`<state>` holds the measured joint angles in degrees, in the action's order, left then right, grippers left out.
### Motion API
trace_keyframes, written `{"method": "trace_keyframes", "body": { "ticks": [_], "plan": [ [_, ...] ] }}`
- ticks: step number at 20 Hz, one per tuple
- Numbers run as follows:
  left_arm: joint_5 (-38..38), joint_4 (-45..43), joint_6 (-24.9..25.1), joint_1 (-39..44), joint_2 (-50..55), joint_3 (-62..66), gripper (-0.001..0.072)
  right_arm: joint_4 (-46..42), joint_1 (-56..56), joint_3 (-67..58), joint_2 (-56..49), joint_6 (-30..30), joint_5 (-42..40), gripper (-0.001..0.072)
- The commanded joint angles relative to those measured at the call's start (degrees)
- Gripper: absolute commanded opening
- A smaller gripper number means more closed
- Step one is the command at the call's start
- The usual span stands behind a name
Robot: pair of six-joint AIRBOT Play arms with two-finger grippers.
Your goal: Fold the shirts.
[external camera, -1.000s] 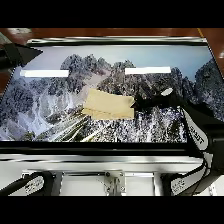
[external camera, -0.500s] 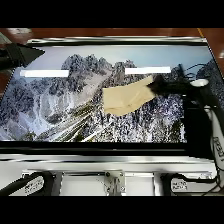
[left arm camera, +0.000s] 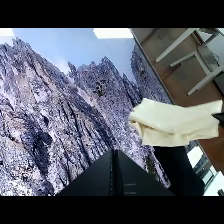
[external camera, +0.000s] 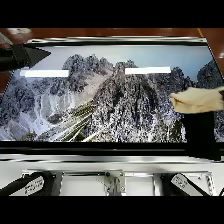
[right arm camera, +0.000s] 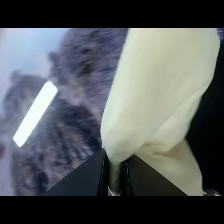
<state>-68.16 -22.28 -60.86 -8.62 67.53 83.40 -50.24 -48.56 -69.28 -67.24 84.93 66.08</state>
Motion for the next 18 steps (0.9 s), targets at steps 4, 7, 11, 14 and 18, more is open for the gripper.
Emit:
{"method": "trace_keyframes", "body": {
  "ticks": [4,7,11,14,18],
  "plan": [
    [-0.09,-0.07,0.20,0.79,-0.04,0.00,0.0039,-24.52,-9.92,0.02,2.01,9.64,13.97,0.0066],
    [-0.74,-0.13,0.46,0.79,-0.04,0.00,0.0039,-26.99,-9.90,0.04,1.99,13.03,14.12,0.0066],
    [-1.62,-0.26,0.81,0.79,-0.04,0.00,0.0039,-28.85,-9.90,4.70,2.01,15.93,13.66,0.0067],
    [-1.57,-0.24,0.79,0.79,-0.04,0.00,0.0039,-31.67,-9.90,13.57,2.36,16.74,12.96,0.0067],
    [-1.53,-0.22,0.61,0.79,-0.04,0.00,0.0039,-41.66,-9.90,24.20,4.48,23.76,10.93,0.0093]
  ]
}}
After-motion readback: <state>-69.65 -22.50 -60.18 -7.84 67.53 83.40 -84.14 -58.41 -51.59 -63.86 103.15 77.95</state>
